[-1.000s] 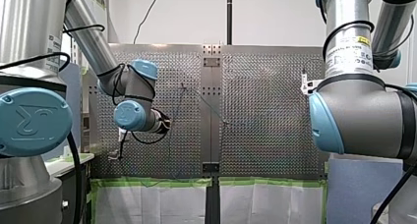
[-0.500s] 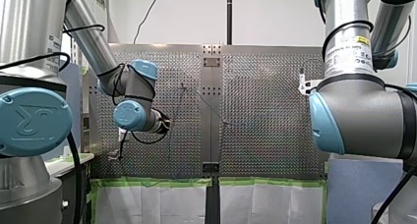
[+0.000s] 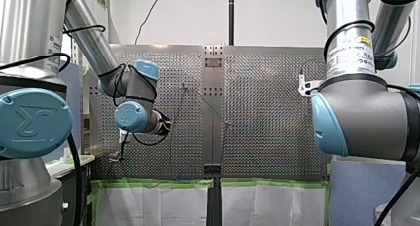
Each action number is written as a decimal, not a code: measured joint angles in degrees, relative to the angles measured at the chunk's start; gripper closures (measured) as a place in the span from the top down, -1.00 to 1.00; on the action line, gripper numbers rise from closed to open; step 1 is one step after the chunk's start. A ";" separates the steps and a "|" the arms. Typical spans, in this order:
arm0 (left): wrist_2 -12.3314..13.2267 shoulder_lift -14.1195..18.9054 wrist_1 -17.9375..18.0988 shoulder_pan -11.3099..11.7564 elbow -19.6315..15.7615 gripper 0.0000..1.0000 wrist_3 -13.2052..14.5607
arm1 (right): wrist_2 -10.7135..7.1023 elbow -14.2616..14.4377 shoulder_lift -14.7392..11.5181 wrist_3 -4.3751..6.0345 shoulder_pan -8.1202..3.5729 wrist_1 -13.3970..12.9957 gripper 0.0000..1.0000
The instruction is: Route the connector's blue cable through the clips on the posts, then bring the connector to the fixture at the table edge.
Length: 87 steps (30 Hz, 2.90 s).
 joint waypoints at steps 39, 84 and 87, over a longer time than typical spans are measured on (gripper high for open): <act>-0.77 -0.01 -0.08 -0.02 -0.11 1.00 0.02 | 2.98 0.00 -0.18 -10.93 2.27 11.42 1.00; -1.35 0.00 0.16 0.21 -0.09 1.00 -0.39 | 4.99 5.75 -4.31 -13.14 7.68 13.03 1.00; -1.37 0.00 0.69 0.45 -0.06 1.00 -1.78 | 6.41 7.10 -4.34 -13.08 9.18 11.91 1.00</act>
